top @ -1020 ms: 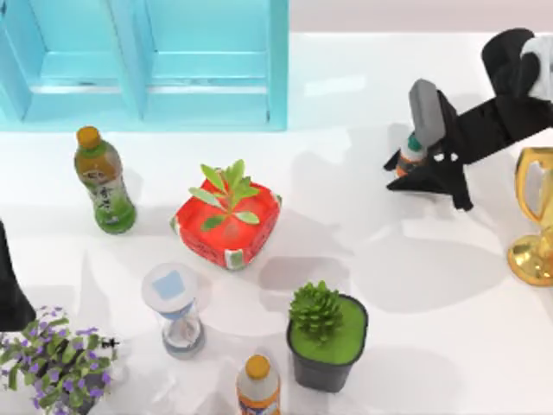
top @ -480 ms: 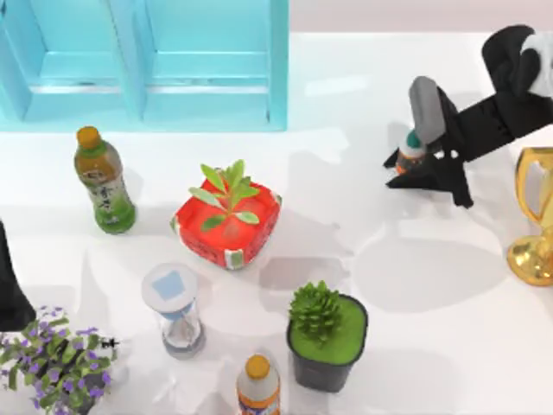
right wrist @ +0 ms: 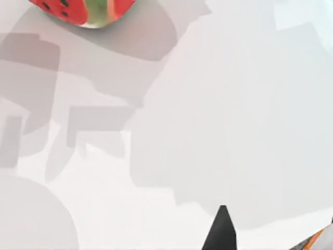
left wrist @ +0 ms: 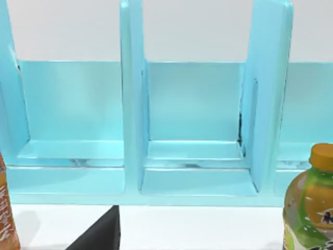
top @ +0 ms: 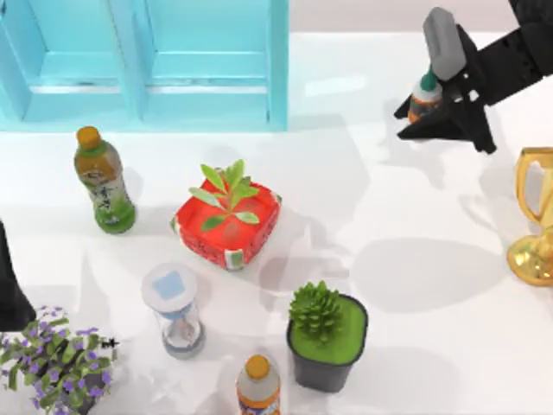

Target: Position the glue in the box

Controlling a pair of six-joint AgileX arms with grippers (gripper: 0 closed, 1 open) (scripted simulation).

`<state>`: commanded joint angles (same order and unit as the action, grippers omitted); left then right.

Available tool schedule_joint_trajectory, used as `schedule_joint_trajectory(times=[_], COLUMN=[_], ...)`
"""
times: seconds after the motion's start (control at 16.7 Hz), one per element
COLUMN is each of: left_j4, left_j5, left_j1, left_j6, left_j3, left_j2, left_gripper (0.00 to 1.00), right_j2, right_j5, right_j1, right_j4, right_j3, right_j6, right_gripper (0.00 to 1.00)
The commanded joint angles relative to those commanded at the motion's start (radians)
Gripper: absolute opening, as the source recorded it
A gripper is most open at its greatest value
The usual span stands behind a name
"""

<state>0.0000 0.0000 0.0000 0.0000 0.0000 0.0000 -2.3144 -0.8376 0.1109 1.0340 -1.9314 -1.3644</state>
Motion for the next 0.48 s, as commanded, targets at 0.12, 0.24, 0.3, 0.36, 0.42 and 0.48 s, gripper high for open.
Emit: schedule_joint_trajectory(times=[0.12,0.24,0.3,0.36,0.42,0.48], left_j4=[0.000,0.000,0.000,0.000,0.000,0.000], left_j5=[0.000,0.000,0.000,0.000,0.000,0.000], left_j1=[0.000,0.000,0.000,0.000,0.000,0.000], left_j6=[0.000,0.000,0.000,0.000,0.000,0.000], left_j3=[0.000,0.000,0.000,0.000,0.000,0.000], left_j2=[0.000,0.000,0.000,0.000,0.000,0.000], left_gripper=[1.00,1.00,1.00,1.00,1.00,1.00], right_j2=[0.007,0.004,0.004,0.014,0.035,0.065], right_j5=[0.001,0.001,0.001,0.003,0.007,0.013], right_j1=[0.000,0.001,0.001,-0.006,-0.018,-0.037], right_j4=[0.009,0.007,0.007,0.003,-0.005,-0.016], right_j3=[-0.006,-0.004,-0.004,-0.003,0.002,0.010], right_j6=[0.001,0.002,0.002,0.010,0.026,0.050], right_gripper=[0.00,0.00,0.00,0.00,0.00,0.00])
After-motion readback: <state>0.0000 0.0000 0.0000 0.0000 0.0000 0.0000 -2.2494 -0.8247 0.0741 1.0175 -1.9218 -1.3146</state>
